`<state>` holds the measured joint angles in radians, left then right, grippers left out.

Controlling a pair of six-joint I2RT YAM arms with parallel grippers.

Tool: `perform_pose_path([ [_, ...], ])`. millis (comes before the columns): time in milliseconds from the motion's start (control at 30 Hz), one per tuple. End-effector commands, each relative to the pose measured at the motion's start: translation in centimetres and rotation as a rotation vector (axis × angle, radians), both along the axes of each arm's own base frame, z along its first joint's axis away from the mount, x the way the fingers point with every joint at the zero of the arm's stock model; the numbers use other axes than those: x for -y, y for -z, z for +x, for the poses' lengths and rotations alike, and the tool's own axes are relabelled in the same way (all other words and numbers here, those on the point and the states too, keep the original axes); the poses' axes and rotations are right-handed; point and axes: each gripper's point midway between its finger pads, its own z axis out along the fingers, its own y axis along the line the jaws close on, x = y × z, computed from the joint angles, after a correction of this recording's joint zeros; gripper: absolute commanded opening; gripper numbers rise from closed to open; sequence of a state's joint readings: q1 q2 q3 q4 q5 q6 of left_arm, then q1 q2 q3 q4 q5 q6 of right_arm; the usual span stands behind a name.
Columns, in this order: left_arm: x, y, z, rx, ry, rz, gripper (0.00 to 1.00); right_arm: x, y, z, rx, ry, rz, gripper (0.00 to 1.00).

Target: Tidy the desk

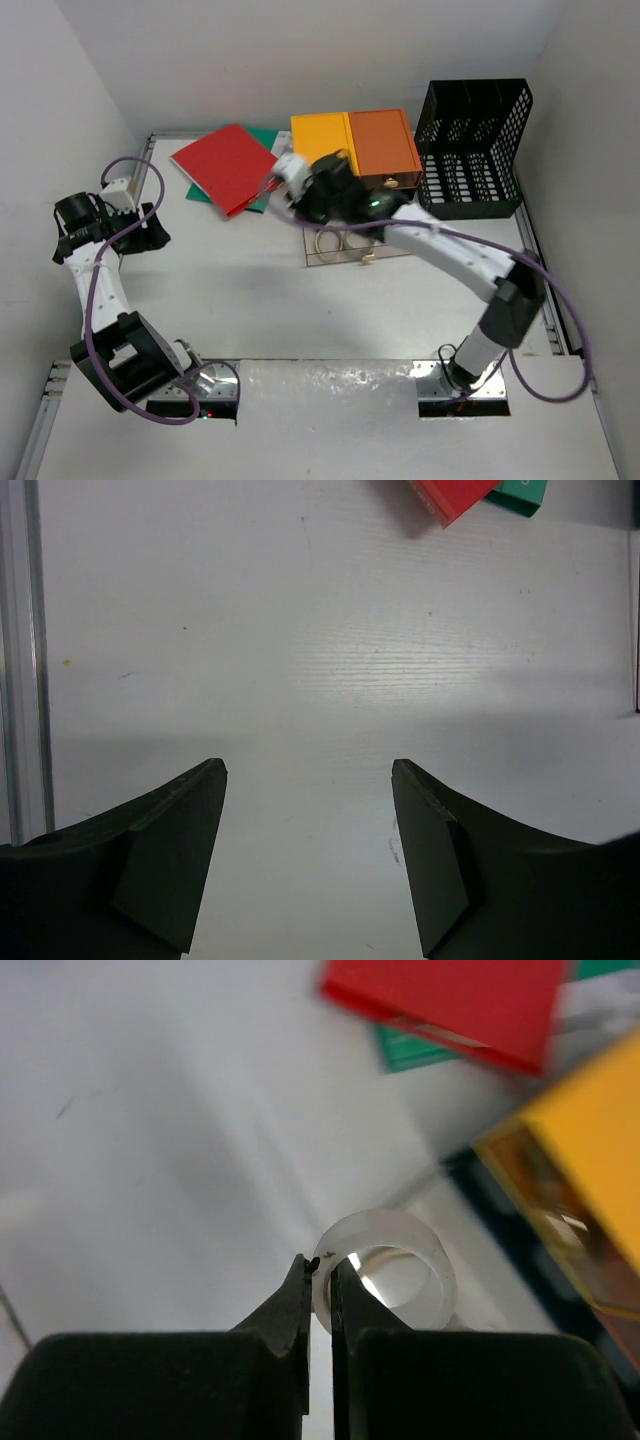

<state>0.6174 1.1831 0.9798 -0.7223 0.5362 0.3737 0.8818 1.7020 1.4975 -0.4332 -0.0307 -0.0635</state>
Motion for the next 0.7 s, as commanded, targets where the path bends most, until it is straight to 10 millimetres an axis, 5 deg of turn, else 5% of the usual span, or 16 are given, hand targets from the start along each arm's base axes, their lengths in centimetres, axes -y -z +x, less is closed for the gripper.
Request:
perform_pose_path([
  [0, 0.1, -0.3, 0.3, 0.033, 0.032, 0.001, 0.66, 10.0, 1.0, 5.7, -0.039, 0.305, -0.033, 0.00],
  [67, 0.2, -0.3, 0.3, 0.036, 0.037, 0.002, 0.66, 16.3, 3.7, 7.4, -0.092, 0.500, -0.091, 0.00],
  [233, 0.3, -0.2, 0.3, 0.034, 0.043, -0.006, 0.65, 23.7, 8.5, 8.8, -0.222, 0.693, -0.059, 0.00],
  [667, 0.3, 0.0, 0.3, 0.029, 0.047, -0.006, 0.66, 25.2, 17.4, 10.3, -0.401, 0.785, -0.135, 0.00],
])
